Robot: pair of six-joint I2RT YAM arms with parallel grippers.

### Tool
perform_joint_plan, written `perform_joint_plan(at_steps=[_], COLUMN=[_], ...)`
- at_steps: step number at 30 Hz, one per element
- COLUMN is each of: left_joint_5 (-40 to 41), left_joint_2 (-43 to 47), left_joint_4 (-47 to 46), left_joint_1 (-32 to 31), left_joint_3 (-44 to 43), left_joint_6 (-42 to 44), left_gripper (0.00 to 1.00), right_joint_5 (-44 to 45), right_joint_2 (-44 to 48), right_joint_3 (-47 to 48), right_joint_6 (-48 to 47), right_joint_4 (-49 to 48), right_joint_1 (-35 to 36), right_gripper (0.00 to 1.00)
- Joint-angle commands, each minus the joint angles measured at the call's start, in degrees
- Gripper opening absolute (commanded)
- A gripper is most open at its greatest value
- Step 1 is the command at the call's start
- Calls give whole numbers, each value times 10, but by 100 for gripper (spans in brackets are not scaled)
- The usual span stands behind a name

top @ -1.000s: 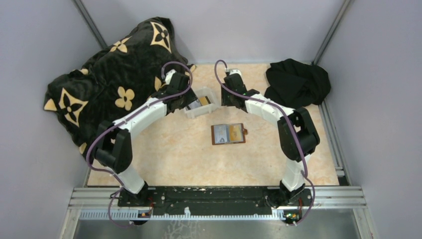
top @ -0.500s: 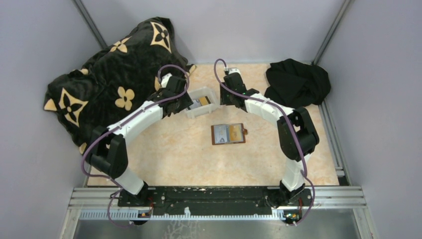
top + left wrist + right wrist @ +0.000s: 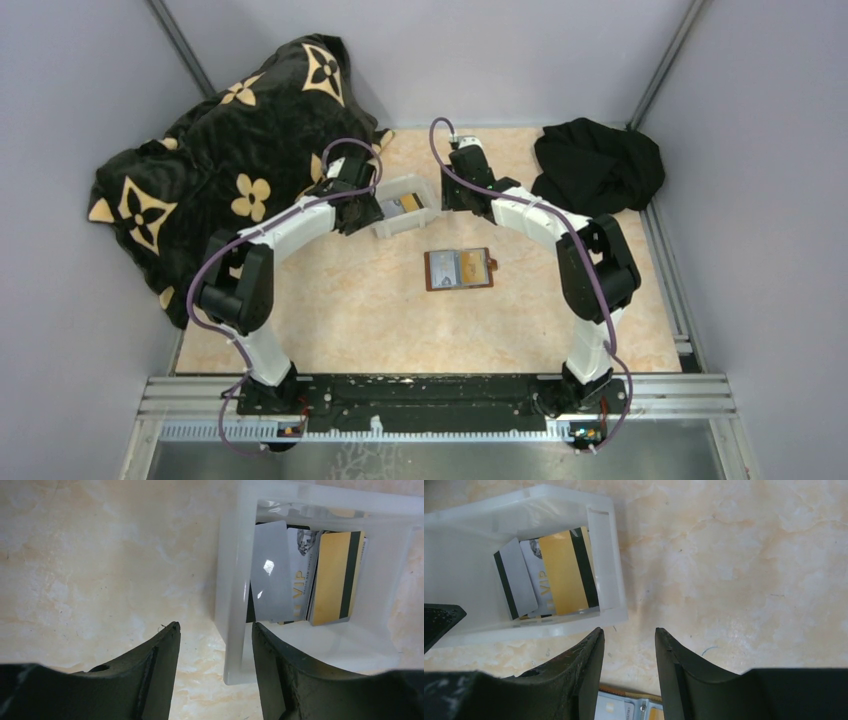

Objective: Put the credit cards into the card holder
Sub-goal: Adjust the storage box at the center of the board.

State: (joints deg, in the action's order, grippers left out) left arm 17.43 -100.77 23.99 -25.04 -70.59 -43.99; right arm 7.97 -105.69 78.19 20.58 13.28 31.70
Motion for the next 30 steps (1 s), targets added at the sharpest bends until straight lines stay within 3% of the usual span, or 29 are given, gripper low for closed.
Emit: perform_joint_plan(at_steps=[1,4,11,15,30], left_joint_5=[-14,-29,-94,-134,-234], left_joint_2=[-9,-12,-30,-53,-114], left_joint_4=[-23,-46,-91,-102,-163], left_joint_1=[13,20,27,30,30], left_joint_3=[-24,-23,-41,-66,-120], left_joint_6=[32,60,162,218,392], left_gripper=[60,51,14,0,0], right_joint_5=[-2,-2,-3,-3,-31], right_joint_2=[-13,-14,-13,-9,3], right_joint_3=[42,45,45,45,25], right_joint_6=[-8,-8,-8,-8,40], right_joint_4=[-18,-16,-15,-13,-36], right_joint_1=[-5,-7,-9,-9,-9], right_gripper=[43,43,43,43,43])
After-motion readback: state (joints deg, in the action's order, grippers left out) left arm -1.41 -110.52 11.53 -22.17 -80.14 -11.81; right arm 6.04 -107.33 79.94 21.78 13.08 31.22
